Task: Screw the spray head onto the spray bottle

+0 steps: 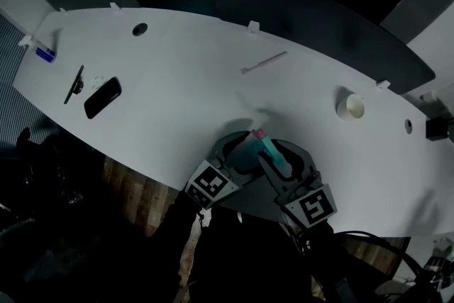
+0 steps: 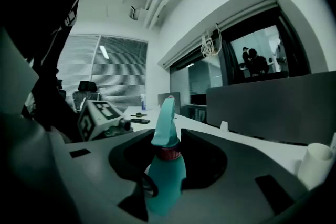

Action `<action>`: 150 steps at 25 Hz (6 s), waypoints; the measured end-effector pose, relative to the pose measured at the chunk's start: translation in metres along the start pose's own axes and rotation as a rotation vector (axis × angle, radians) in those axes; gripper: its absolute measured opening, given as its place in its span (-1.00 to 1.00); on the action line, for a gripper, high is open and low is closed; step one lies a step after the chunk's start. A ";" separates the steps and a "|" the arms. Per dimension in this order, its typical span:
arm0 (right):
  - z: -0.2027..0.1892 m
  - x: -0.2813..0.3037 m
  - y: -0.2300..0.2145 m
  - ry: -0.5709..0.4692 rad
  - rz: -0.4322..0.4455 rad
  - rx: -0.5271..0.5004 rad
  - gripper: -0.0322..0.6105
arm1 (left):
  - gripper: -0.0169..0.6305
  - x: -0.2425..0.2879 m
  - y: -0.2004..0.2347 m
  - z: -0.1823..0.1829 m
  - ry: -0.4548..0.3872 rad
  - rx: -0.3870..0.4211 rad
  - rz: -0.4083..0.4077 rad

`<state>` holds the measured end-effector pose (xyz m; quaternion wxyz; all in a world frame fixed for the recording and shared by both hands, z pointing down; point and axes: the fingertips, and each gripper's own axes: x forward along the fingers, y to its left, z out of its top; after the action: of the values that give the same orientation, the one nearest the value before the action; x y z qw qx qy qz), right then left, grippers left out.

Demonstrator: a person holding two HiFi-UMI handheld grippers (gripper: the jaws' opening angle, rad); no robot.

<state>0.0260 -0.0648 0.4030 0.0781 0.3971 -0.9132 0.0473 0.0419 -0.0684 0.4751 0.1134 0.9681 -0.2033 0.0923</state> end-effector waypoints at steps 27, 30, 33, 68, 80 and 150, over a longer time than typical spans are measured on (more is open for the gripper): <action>-0.003 -0.005 0.000 -0.023 0.130 0.049 -0.45 | 0.45 0.014 -0.006 -0.007 0.159 0.155 -0.136; -0.002 -0.002 0.004 0.015 0.261 0.009 -0.45 | 0.43 0.025 -0.019 -0.012 0.271 0.147 -0.428; -0.001 -0.001 0.005 0.020 0.305 -0.001 -0.45 | 0.25 0.026 -0.026 -0.010 0.240 0.097 -0.502; -0.002 -0.015 0.011 -0.130 -0.065 -0.017 -0.45 | 0.26 0.015 -0.016 -0.002 -0.041 -0.035 0.179; -0.008 -0.015 0.022 -0.002 0.341 0.061 -0.45 | 0.39 0.002 -0.030 -0.010 0.219 0.097 -0.415; -0.014 -0.080 -0.004 -0.090 -0.261 0.024 -0.18 | 0.14 -0.074 -0.006 0.026 -0.109 0.005 0.151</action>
<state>0.0839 -0.0082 0.4023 0.0377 0.5150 -0.8558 0.0296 -0.0193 -0.0420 0.4325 0.0924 0.9540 -0.2812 0.0484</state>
